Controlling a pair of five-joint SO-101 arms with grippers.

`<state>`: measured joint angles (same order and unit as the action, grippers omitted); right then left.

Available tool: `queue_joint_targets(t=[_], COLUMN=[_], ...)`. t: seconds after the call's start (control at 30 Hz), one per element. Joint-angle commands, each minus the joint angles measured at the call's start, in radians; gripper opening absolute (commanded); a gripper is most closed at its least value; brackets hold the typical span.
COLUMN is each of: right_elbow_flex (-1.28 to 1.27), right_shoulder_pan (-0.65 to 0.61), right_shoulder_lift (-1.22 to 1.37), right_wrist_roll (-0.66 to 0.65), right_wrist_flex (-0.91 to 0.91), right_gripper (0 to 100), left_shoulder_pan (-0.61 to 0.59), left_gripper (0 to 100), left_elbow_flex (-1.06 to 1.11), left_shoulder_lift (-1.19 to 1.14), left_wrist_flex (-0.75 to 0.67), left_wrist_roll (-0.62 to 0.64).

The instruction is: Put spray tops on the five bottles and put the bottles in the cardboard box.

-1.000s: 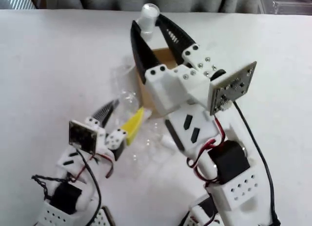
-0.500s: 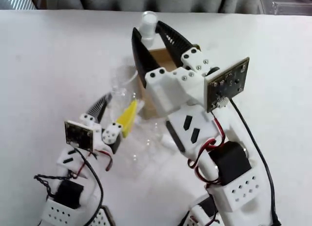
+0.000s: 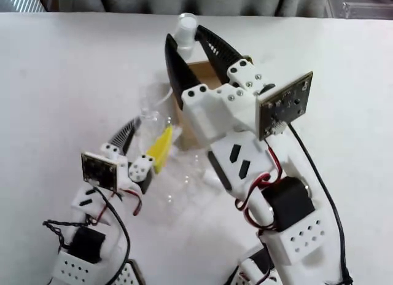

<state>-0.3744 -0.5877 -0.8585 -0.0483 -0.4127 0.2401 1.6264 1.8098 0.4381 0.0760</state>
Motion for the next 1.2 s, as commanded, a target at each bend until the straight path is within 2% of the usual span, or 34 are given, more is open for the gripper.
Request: queue_joint_targets(t=[0.0,0.37,0.6,1.17], right_elbow_flex=[0.081,0.089,0.087,0.095], right_shoulder_pan=[-0.007,-0.012,-0.085,-0.038], right_shoulder_lift=[0.039,0.067,0.068,0.068], right_wrist_roll=[-0.009,0.0,-0.006,-0.009], right_wrist_flex=[0.019,-0.002,-0.042,-0.033], right_gripper=[1.8,1.6,1.6,1.7], left_shoulder_pan=[-0.007,-0.007,-0.012,-0.013], left_gripper=[2,2,2,2], left_elbow_flex=[-0.005,0.006,0.006,0.003], left_shoulder_lift=[-0.002,-0.002,-0.002,-0.002], left_wrist_flex=[-0.029,-0.037,-0.037,-0.035], left_wrist_roll=[-0.009,-0.009,-0.009,-0.009])
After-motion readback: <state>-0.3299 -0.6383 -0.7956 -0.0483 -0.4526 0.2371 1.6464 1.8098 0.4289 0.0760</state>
